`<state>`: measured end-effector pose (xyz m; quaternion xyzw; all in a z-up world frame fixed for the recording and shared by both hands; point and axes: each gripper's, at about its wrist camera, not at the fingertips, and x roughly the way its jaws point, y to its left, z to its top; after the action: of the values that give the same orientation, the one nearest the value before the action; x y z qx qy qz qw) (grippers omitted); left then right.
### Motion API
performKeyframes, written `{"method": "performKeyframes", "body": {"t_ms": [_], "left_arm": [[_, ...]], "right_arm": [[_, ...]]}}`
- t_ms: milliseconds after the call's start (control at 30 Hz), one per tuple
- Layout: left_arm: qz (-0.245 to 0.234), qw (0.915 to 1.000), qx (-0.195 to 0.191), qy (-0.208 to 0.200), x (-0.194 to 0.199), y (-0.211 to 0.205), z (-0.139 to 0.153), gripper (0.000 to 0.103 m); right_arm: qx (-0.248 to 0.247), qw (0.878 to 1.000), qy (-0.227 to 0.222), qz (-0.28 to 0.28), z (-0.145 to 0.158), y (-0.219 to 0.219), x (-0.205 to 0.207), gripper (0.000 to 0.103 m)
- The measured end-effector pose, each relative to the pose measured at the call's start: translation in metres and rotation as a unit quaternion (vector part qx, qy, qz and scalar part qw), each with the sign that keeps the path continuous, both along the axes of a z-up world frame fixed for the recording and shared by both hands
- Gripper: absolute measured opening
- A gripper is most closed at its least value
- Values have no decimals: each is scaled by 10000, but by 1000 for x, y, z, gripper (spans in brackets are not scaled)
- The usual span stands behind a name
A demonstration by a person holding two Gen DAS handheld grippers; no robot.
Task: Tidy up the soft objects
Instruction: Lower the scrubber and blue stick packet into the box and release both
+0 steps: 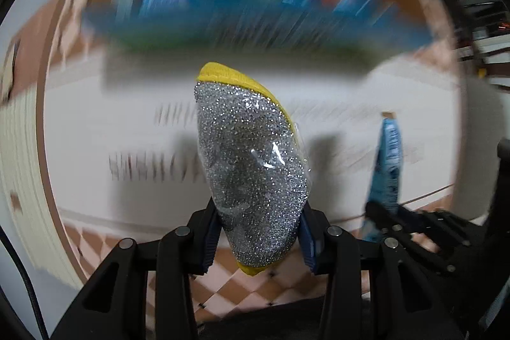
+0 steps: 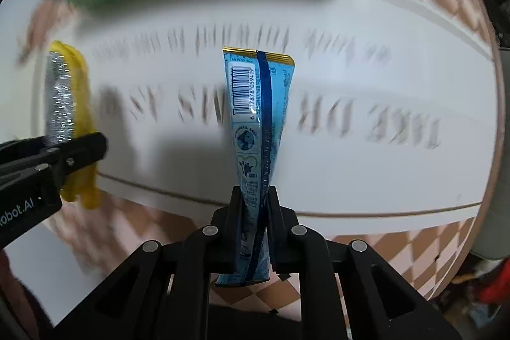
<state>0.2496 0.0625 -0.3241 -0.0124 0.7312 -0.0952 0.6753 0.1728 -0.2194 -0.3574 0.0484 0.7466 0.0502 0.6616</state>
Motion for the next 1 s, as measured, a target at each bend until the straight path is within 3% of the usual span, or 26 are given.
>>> {"method": "performKeyframes", "body": {"t_ms": [67,200,333,433,567,800,900,933,1000], "left_arm": [[-170,9994,-234,-166,35,-14,32,39],[-186,9983,-462,-312,123,-78,69,40],[-117,9980,-616,-89,206,-130,56,40],[-19,9964,-765,359,238,-151,30,40],[57,9921,-841,924,278,-192,25,40],[-25,9871,-705,1434,286,-214,-1,44],[-161,9858,-662,1536,287,-219,-6,47],[-217,9872,-581,1472,287,-220,-5,49],[-313,9901,-450,1293,285,-221,-1,68]], "right_arm": [[209,9990,-360,-144,44,-16,22,14],[465,9933,-1025,-266,120,-40,78,14],[312,9894,-1397,-236,158,-51,146,14],[285,9924,-1163,-298,149,-54,197,14],[257,9962,-707,-444,115,-58,240,14],[198,9979,-200,-585,60,-63,272,15],[36,9989,10,-466,50,-61,278,28],[-45,9992,-16,-406,45,-64,275,43],[-55,9994,-56,-349,44,-64,275,52]]}}
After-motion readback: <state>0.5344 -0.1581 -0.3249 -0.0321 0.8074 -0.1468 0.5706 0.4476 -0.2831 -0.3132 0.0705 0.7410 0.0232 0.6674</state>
